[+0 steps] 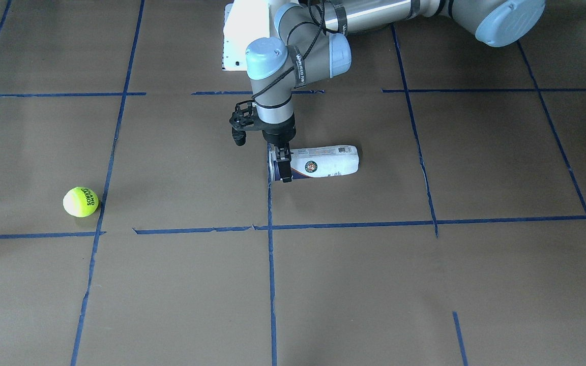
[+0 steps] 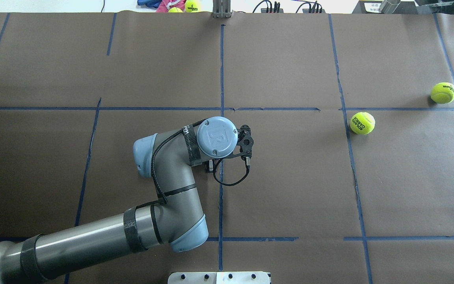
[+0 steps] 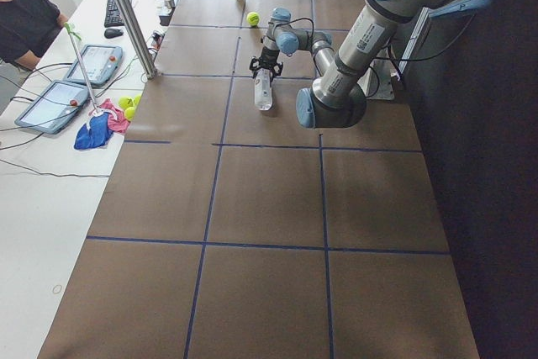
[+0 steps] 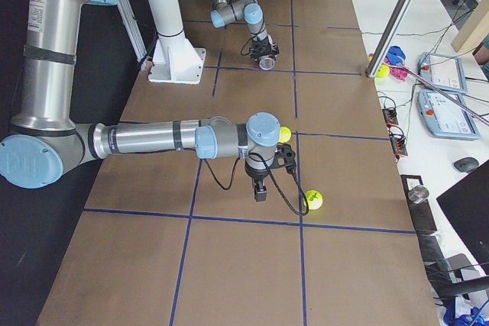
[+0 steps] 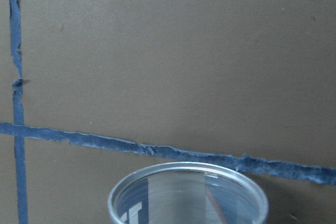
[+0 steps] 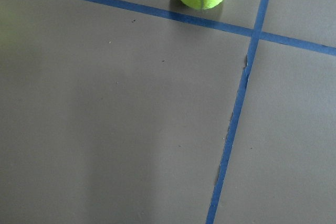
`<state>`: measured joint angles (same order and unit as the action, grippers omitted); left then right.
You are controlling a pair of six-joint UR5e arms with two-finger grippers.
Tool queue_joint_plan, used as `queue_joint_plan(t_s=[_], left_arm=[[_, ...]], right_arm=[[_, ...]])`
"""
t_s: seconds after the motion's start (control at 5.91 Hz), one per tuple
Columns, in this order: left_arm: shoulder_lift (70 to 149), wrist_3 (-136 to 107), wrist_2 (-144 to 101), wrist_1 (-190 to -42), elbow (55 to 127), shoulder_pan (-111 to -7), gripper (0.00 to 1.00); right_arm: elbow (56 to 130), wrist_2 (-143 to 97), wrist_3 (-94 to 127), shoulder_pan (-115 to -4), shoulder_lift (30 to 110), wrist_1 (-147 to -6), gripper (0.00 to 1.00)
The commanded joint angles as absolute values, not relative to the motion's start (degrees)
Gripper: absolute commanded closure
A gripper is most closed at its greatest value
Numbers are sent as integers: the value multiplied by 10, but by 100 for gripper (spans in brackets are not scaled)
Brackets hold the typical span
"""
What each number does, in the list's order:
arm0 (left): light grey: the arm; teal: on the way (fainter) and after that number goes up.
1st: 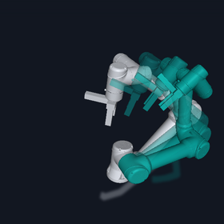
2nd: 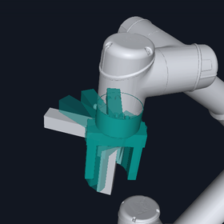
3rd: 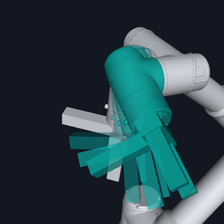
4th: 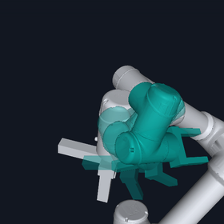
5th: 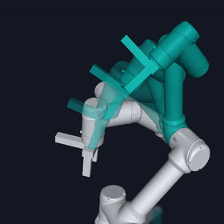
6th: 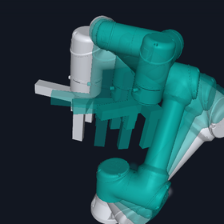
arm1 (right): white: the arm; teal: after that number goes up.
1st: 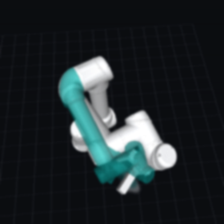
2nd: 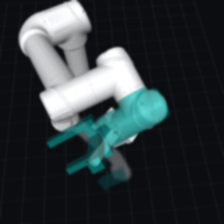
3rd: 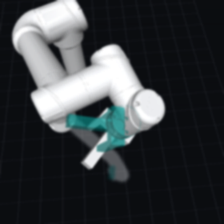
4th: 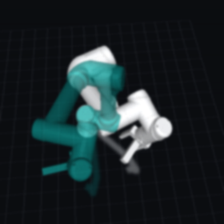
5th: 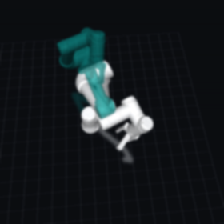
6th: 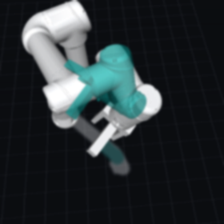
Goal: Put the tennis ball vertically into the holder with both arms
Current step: 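Lift the can with the left gripper and turn it upright, then carry the upright can farther from the robot with the left gripper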
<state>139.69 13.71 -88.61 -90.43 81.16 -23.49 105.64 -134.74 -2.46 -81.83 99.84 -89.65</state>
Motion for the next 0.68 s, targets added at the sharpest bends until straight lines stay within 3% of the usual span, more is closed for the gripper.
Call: queue_joint_plan(t_s=[0.0, 0.51], left_arm=[[1397, 148, -873, -905, 815, -236, 21], [1383, 61, -871, -1085, 863, -258, 22]], right_arm=[[1056, -1347, -25, -818, 998, -896, 0], [1058, -1358, -25, -818, 998, -896, 0]])
